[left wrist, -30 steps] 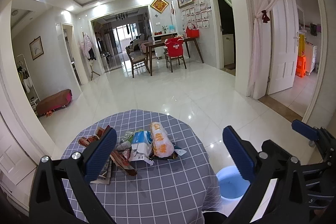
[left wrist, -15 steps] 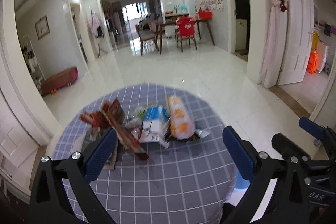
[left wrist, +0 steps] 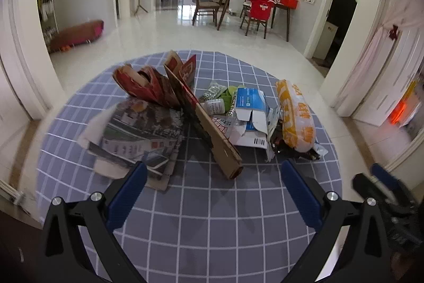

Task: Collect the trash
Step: 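Grasp the brown cardboard strip with the left tool while the right tool grasps the white bread bag, then carry both items over the blue bucket and open both tools to drop them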

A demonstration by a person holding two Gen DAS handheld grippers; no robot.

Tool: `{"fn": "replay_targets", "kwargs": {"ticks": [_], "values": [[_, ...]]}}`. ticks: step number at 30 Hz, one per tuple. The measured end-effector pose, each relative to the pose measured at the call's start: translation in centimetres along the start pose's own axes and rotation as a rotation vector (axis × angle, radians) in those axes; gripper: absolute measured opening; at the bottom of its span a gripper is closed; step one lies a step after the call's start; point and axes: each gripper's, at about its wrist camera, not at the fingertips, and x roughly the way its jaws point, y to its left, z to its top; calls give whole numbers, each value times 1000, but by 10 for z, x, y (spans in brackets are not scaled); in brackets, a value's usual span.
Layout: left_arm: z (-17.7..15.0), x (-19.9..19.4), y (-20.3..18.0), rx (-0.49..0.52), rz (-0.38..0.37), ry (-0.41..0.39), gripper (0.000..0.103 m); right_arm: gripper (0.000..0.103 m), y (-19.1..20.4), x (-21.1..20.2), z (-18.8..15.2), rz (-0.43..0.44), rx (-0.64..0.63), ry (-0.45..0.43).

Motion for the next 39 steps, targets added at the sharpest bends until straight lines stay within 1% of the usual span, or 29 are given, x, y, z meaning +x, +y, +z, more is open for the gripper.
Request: {"fn": "replay_targets", "kwargs": {"ticks": [4,7,9,10,11,12,13,14,15,16,17,18,19,20,21,22,23,26,29,32,35,37,39], "values": [[8,18,5,-17,-43,9,99,97,3,25,13,9,15,1],[19,33,7,-26,-42,19,98,97,4,44,25,12,16,5],[26,42,9,-37,-42,20,96,97,6,58,33,10,11,16],[31,46,11,-44,-47,19,90,97,7,62,35,14,13,15],[33,47,13,-45,-48,22,82,97,8,67,39,23,12,12],[37,51,14,-51,-46,33,78,97,9,73,43,26,4,12],[39,55,15,-53,-49,41,70,97,10,80,46,28,-2,19],[41,61,15,-54,-55,56,67,97,12,87,49,33,-5,29],[42,68,16,-56,-65,78,57,97,13,93,51,39,-11,40],[42,72,16,-58,-76,92,43,97,15,98,52,44,-16,43],[42,75,16,-58,-89,103,37,97,16,103,53,48,-20,48],[41,78,14,-53,-88,100,34,97,17,110,55,58,-21,60],[40,78,12,-42,-79,94,23,95,17,114,56,68,-18,72],[40,76,13,-34,-78,89,19,85,16,118,58,79,-15,84],[40,74,14,-33,-83,82,16,64,17,122,59,86,-13,95],[41,72,15,-36,-81,76,11,49,17,126,60,99,-7,112],[41,67,18,-40,-77,65,7,40,16,128,60,111,1,120],[44,50,22,-55,-90,25,6,39,13,121,62,160,31,104],[45,28,22,-53,-35,-30,6,39,14,105,66,207,49,68],[46,2,21,-62,-21,-88,6,39,16,88,71,265,75,37],[47,-29,9,-42,7,-159,6,39,15,61,77,318,93,-9],[47,-48,-3,-12,-8,-189,6,39,12,43,78,337,102,-30],[45,-61,-17,16,-34,-197,6,39,4,25,78,339,117,-54]]}}
